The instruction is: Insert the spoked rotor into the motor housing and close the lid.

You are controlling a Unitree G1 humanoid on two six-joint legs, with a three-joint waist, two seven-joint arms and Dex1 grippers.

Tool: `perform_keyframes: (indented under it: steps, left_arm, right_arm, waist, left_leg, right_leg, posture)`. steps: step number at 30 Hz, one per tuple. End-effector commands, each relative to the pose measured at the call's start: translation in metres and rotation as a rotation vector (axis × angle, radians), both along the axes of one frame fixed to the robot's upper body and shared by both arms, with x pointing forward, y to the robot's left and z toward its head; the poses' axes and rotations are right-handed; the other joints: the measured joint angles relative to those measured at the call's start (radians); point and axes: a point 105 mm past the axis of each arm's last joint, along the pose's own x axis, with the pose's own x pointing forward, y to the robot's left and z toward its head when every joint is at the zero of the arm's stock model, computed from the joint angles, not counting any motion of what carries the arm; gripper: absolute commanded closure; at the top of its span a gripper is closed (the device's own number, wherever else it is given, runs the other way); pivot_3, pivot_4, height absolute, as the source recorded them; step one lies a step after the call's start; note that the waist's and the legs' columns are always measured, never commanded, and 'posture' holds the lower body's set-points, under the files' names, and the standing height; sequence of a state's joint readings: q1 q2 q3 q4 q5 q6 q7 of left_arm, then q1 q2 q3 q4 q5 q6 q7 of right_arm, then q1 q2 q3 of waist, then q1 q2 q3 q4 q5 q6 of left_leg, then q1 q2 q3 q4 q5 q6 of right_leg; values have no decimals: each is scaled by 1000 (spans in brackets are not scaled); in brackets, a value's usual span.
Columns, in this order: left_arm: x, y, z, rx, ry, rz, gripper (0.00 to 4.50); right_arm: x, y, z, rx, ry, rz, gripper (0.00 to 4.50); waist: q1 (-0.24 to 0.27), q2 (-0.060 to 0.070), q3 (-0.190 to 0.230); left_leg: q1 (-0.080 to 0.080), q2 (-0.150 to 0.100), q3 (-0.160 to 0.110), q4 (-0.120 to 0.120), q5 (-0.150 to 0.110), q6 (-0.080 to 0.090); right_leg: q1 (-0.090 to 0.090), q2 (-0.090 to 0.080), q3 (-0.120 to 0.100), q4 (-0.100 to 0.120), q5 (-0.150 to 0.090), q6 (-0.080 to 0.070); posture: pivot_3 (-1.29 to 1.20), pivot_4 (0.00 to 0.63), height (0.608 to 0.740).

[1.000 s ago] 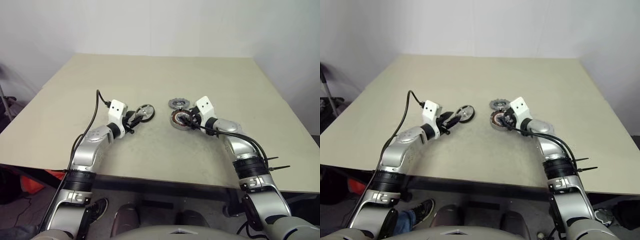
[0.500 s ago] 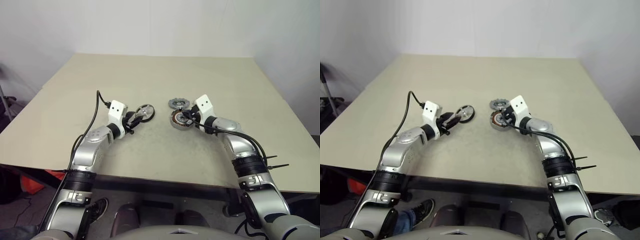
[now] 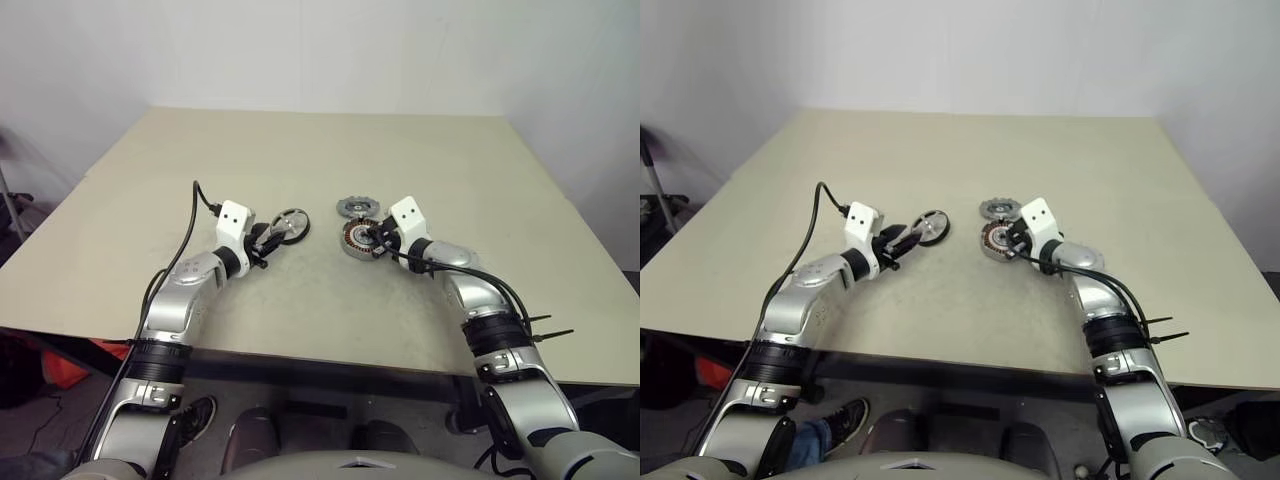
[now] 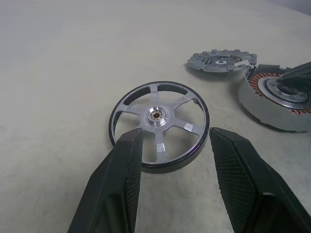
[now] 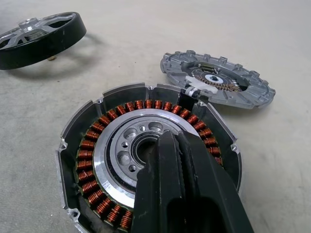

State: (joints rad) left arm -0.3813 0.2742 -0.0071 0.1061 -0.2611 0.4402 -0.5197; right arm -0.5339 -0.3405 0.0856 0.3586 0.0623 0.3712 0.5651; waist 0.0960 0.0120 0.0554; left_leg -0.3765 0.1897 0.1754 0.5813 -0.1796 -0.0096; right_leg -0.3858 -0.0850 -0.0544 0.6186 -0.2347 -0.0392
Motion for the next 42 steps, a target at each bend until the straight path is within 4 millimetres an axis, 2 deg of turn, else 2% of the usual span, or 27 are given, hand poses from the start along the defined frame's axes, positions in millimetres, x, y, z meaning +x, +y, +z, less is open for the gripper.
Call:
perform_keyframes:
  steps: [1, 10, 13, 20, 24, 30, 34, 37, 40, 42]
  left_arm:
    - [4, -1, 14, 0, -55, -5, 2206]
    - [10, 7, 4, -207, 98, 125, 2206]
    - [13, 5, 1, -381, 195, 169, 2206]
    - [12, -22, -15, -539, 403, 134, 2206]
    - [15, -26, -28, -548, 480, 162, 2206]
    - [10, -10, -32, -564, 480, 198, 2206]
    - [4, 3, -22, -693, 463, 185, 2206]
    - [3, 25, -15, -809, 439, 216, 2206]
    - [3, 39, -20, -821, 443, 276, 2206]
    - [4, 43, -25, -811, 456, 304, 2206]
  right_arm:
    - [8, 2, 30, 23, -99, 8, 4464]
    - [4, 4, 71, 65, -218, 41, 4464]
    - [4, -1, 81, 71, -242, 24, 4464]
    - [3, -6, 81, 69, -239, -2, 4464]
    - [4, -8, 81, 70, -238, -18, 4464]
    - [4, -14, 76, 55, -224, -38, 4464]
    - [3, -11, 75, 55, -222, -29, 4464]
    - [4, -10, 74, 53, -218, -25, 4464]
    - [4, -10, 73, 52, -214, -22, 4464]
    - [4, -9, 73, 51, -213, -17, 4464]
  waist:
    - [0, 0, 0]
    - [0, 0, 0]
    - [1, 0, 0]
    - [2, 0, 0]
    - [3, 0, 0]
    - [1, 0, 0]
    - [-3, 0, 0]
    - [0, 0, 0]
    - [0, -1, 0]
    - [3, -1, 0]
  left_leg:
    - [0, 0, 0, 0, 0, 0]
    - [-1, 0, 0, 0, 0, 0]
    - [-1, 0, 0, 0, 0, 0]
    - [-1, 0, 0, 0, 0, 0]
    - [0, 0, 0, 0, 0, 1]
    - [2, -1, 0, 0, -2, 3]
    - [2, 0, 0, 0, -2, 3]
    - [1, 0, 0, 0, -2, 3]
    - [0, 0, 0, 0, -2, 4]
    - [0, -1, 0, 0, -2, 4]
  right_leg:
    - [0, 0, 0, 0, 0, 0]
    - [-1, 0, 0, 0, 0, 0]
    - [0, 0, 0, 0, 0, 0]
    - [0, 0, 0, 0, 0, 0]
    - [0, 0, 0, 0, 0, 0]
    - [2, 0, 0, 0, 0, 0]
    - [2, 0, 0, 0, 0, 0]
    - [1, 1, 0, 0, 0, 0]
    - [0, 0, 0, -1, 0, 0]
    - [1, 0, 0, -1, 0, 0]
  posture:
    - [0, 0, 740]
    - [0, 0, 740]
    - [0, 0, 740]
    - [0, 0, 740]
    - [0, 0, 740]
    - [0, 0, 740]
    - [0, 0, 740]
    - [0, 0, 740]
    - [0, 0, 740]
    - [0, 0, 740]
